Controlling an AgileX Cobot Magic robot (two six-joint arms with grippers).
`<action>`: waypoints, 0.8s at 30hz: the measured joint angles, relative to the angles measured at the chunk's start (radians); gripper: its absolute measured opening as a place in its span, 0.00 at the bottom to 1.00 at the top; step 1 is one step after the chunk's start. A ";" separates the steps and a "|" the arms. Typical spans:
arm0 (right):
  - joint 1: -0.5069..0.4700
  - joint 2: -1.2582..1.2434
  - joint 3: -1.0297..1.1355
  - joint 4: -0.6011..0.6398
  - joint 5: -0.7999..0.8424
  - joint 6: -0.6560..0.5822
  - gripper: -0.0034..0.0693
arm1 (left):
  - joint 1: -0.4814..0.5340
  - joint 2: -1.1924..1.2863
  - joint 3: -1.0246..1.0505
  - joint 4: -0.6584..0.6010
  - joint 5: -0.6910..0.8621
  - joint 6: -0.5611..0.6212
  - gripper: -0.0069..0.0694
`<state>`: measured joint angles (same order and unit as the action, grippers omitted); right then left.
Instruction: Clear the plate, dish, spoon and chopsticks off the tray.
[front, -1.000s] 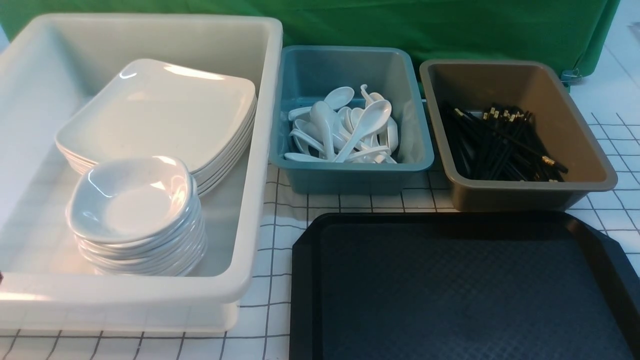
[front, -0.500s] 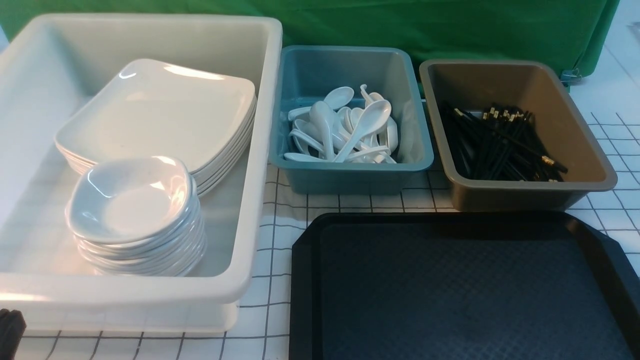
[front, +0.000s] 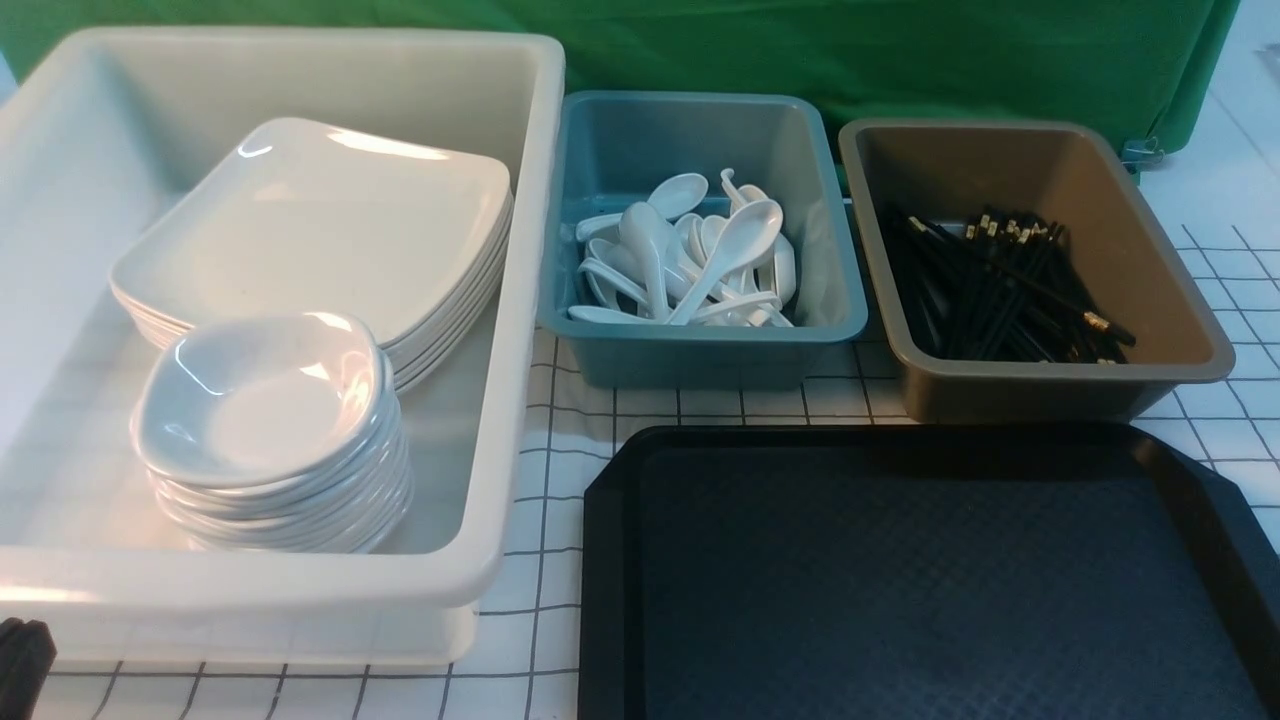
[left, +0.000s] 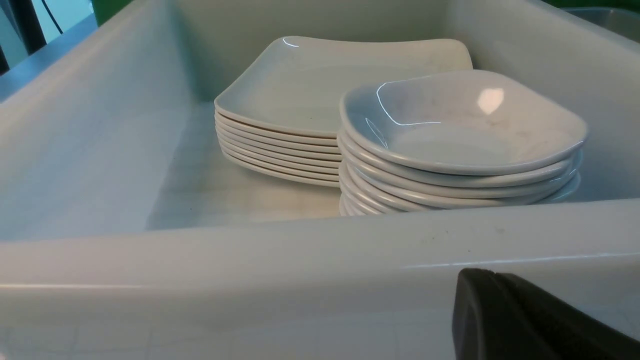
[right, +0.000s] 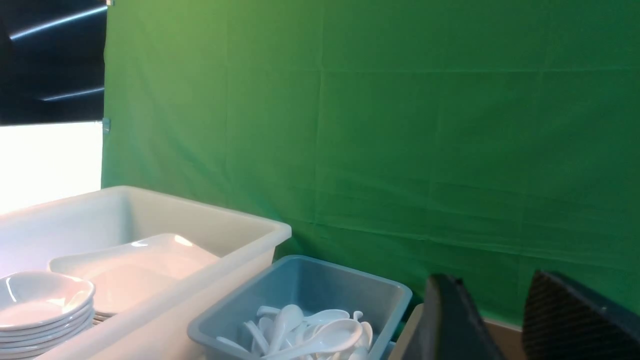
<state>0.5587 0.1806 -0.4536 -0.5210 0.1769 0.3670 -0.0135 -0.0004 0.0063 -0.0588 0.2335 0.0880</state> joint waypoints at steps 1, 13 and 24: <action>0.000 0.000 0.000 0.000 0.000 0.000 0.38 | 0.000 0.000 0.000 0.000 0.000 0.000 0.09; 0.000 0.000 0.000 0.000 0.000 0.000 0.38 | 0.000 0.000 0.000 0.000 0.000 0.001 0.09; 0.000 0.000 0.002 0.221 -0.039 -0.172 0.38 | 0.000 0.000 0.000 0.000 0.000 0.001 0.10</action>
<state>0.5587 0.1806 -0.4516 -0.2997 0.1376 0.1953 -0.0135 -0.0004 0.0063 -0.0588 0.2335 0.0888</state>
